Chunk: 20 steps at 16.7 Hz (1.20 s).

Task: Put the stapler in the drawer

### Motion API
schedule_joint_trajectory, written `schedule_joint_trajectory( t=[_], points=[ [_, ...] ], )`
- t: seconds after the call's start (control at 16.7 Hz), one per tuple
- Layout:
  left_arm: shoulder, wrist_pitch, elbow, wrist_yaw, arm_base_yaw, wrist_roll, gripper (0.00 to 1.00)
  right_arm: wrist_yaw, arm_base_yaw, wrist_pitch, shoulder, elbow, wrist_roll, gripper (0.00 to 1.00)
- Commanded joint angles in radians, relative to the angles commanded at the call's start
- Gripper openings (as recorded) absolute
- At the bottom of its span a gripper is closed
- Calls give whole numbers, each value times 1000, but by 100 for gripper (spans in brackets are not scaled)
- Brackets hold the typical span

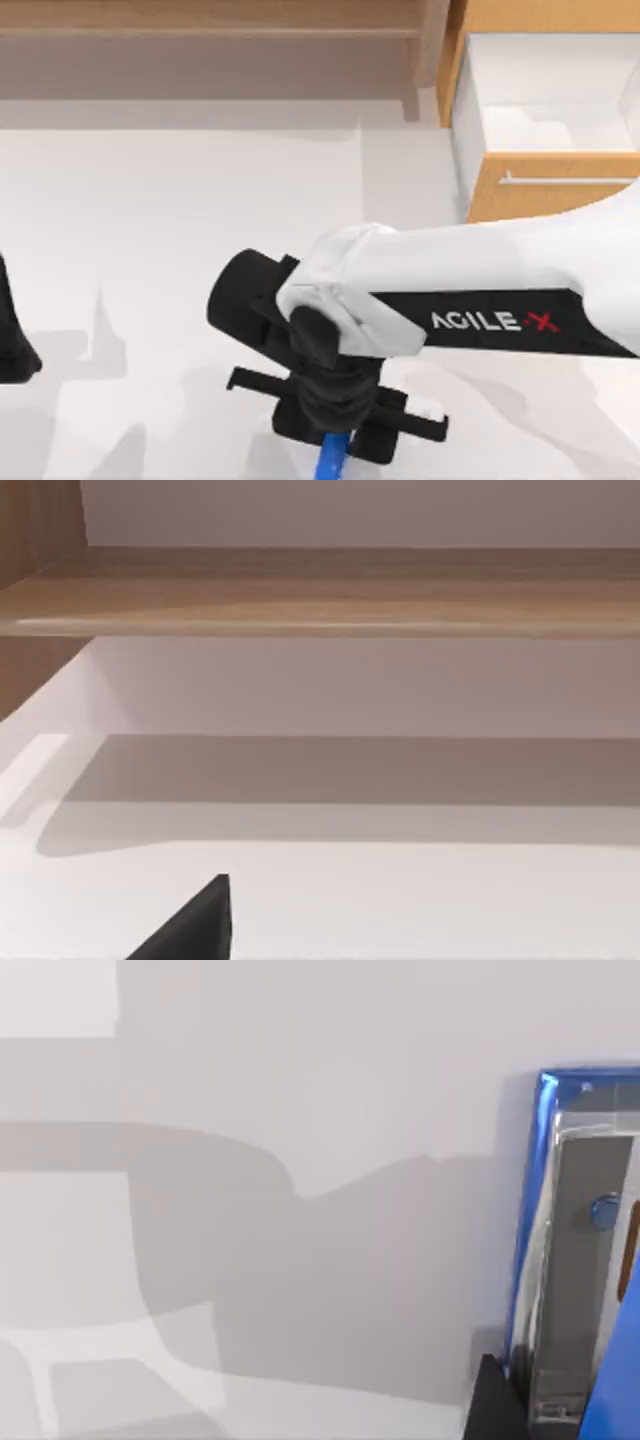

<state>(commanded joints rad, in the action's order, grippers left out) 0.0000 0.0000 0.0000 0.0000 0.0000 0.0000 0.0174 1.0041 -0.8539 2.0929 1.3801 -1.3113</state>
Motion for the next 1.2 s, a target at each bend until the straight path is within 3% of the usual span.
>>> schedule_joint_trajectory(
  t=[0.78,0.96,1.2],
  points=[
    [0,0,0,0,0,0,100,2,6,-110,-40,63,10,0],
    [0,0,0,0,0,0,100,8,21,-188,-1,124,102,0],
    [0,0,0,0,0,0,100,-14,-56,-364,92,256,357,0]
  ],
)
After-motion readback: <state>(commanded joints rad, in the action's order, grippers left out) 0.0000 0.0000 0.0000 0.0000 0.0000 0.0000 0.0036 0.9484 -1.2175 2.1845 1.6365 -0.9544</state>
